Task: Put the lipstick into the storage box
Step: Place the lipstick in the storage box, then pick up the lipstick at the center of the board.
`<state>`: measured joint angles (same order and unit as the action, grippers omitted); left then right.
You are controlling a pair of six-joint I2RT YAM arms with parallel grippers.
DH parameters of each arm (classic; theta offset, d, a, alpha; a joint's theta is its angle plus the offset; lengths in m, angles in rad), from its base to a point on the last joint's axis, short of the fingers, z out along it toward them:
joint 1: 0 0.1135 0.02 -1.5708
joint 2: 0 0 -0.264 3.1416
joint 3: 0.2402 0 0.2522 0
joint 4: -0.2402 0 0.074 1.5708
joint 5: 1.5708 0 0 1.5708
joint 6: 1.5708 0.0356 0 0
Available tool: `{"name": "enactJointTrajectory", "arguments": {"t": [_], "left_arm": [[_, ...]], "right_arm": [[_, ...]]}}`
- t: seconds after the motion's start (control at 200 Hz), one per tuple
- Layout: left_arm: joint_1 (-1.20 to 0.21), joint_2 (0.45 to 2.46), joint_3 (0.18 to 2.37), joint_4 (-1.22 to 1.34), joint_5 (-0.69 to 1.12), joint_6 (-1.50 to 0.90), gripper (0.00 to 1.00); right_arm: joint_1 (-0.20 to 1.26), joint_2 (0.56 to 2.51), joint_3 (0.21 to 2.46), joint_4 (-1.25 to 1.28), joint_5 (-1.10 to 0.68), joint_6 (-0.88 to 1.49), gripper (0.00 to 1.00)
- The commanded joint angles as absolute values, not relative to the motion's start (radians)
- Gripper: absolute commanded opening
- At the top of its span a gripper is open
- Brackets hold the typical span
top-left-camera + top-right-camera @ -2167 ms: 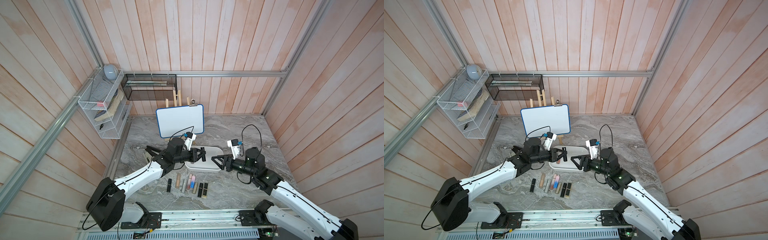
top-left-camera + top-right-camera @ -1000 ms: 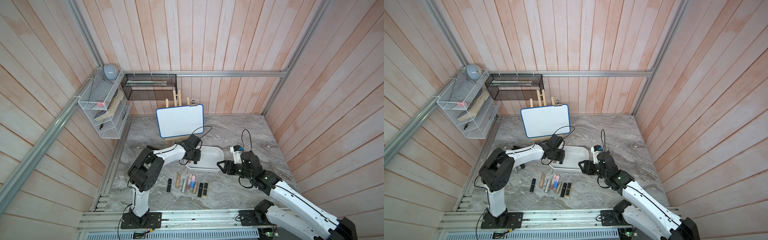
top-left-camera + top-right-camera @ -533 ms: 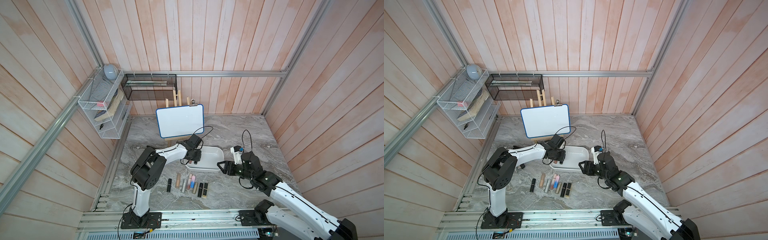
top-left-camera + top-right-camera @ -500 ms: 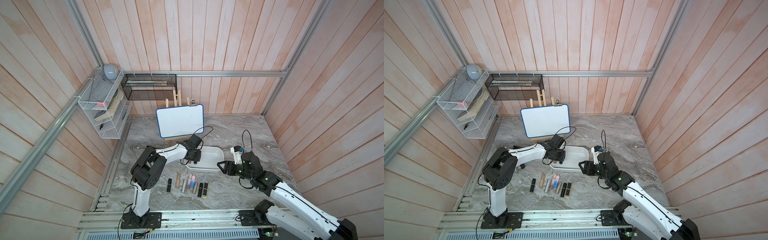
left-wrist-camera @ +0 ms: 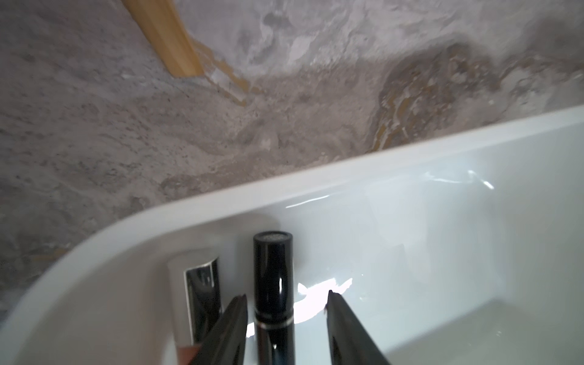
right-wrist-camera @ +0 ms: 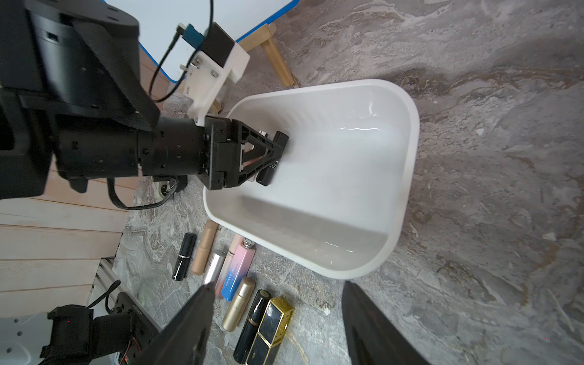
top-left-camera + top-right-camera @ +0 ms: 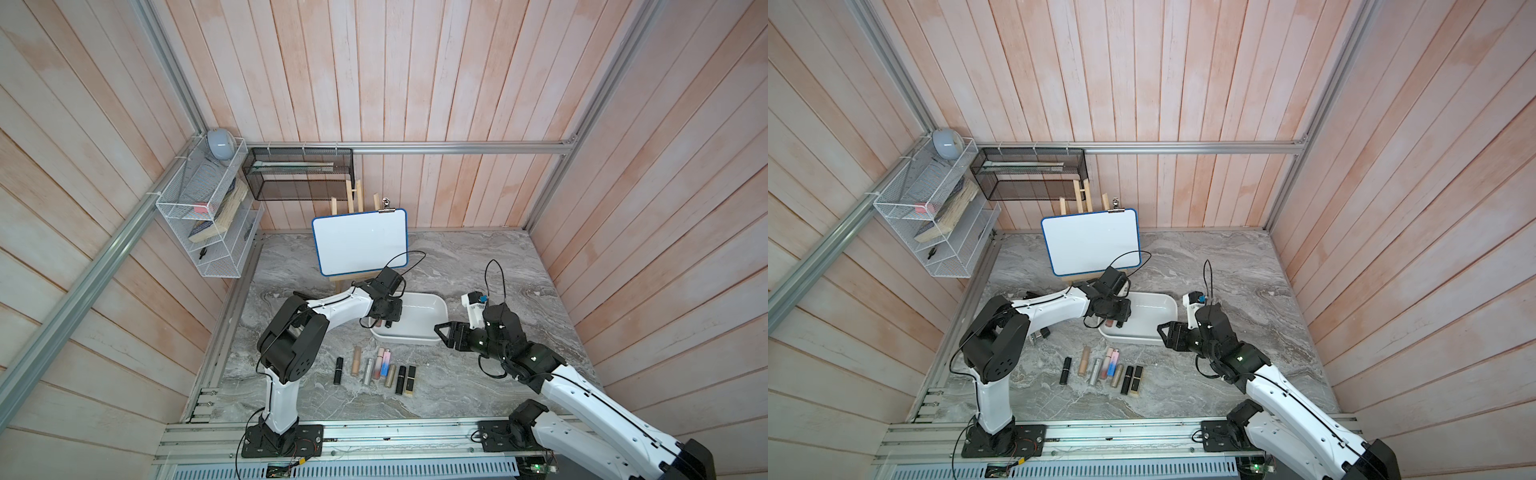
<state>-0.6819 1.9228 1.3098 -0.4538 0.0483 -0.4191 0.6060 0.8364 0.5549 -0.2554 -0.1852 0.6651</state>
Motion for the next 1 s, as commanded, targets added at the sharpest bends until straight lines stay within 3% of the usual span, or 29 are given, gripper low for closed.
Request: {"name": "enactJointTrajectory", "arguments": {"t": [0.0,0.26,0.57,0.76,0.995], "left_arm": [[-0.686,1.812,1.294,-0.407,0.071,-0.432,0.48],[-0.685,1.552,1.135,-0.237,0.188,-0.475,0.50],[-0.683,1.170,0.800,-0.099,0.251,-0.544,0.64],[-0.673,0.990,0.605,-0.055,0.254,-0.583,0.69],[-0.667,0.872,0.514,-0.057,0.257,-0.620,0.69]], "right_arm": [[0.621,0.856,0.546,-0.256,-0.199,0.679,0.68],[0.821,0.975,0.591,-0.281,-0.084,0.727,0.68],[1.156,1.251,0.759,-0.507,0.148,0.851,0.71],[1.239,1.415,0.862,-0.582,0.175,0.888,0.73],[1.264,1.501,0.899,-0.621,0.206,0.916,0.73]]}}
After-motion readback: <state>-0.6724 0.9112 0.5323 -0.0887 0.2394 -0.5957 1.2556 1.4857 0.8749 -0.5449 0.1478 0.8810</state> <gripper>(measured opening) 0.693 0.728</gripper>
